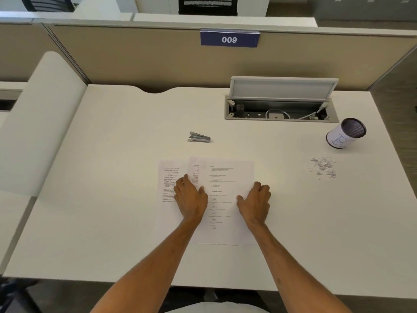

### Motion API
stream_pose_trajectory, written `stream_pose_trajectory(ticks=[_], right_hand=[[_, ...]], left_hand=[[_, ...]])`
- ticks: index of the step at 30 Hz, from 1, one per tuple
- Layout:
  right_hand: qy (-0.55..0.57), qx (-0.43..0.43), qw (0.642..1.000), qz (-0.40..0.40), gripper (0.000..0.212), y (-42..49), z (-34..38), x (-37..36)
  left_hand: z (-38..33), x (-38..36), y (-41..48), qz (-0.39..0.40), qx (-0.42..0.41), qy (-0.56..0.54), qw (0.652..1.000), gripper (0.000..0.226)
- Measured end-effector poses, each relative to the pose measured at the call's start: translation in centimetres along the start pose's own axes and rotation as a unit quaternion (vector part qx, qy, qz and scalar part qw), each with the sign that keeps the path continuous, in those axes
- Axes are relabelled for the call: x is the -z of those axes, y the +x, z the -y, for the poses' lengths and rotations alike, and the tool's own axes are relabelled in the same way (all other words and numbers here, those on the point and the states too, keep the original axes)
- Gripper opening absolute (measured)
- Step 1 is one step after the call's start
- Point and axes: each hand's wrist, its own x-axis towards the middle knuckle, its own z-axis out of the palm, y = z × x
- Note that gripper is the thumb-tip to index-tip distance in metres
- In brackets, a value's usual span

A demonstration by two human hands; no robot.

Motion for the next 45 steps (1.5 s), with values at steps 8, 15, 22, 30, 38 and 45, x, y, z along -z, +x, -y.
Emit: stream_pose_trajectory(ticks=[8, 15, 22, 30, 38, 45], right_hand=[[0.019, -0.004, 1.0, 0.009, 0.069, -0.7, 1.3, -0.7], [0.055, 0.018, 0.998, 0.023, 0.07, -1.0, 1.7, -1.3], [0.021, 0.021, 1.0, 0.002, 0.065, -1.5, 2.1, -1.8], [0.013, 0.033, 0.999, 0.029, 0.064, -3.1, 4.9, -2.8], [0.015, 0.054, 0.997, 0.048, 0.065, -4.0, 6.5, -3.6], [-0.009, 0.063, 0.998, 0.017, 0.065, -4.7, 7.3, -4.2]], left_hand=[[0.4, 0.7, 2.0, 0.015, 0.036, -0.08, 0.996, 0.059], [0.8, 1.0, 2.1, 0.054, 0.0, -0.1, 0.993, 0.038], [1.7, 1.4, 1.3, 0.022, -0.004, -0.035, 0.999, 0.046], [2.4, 2.9, 3.0, 0.048, 0.041, -0.099, 0.993, 0.042], [4.2, 4.6, 3.8, 0.014, 0.07, -0.25, 0.966, 0.058], [7.5, 6.3, 4.6, 0.0, 0.041, -0.157, 0.987, 0.021]])
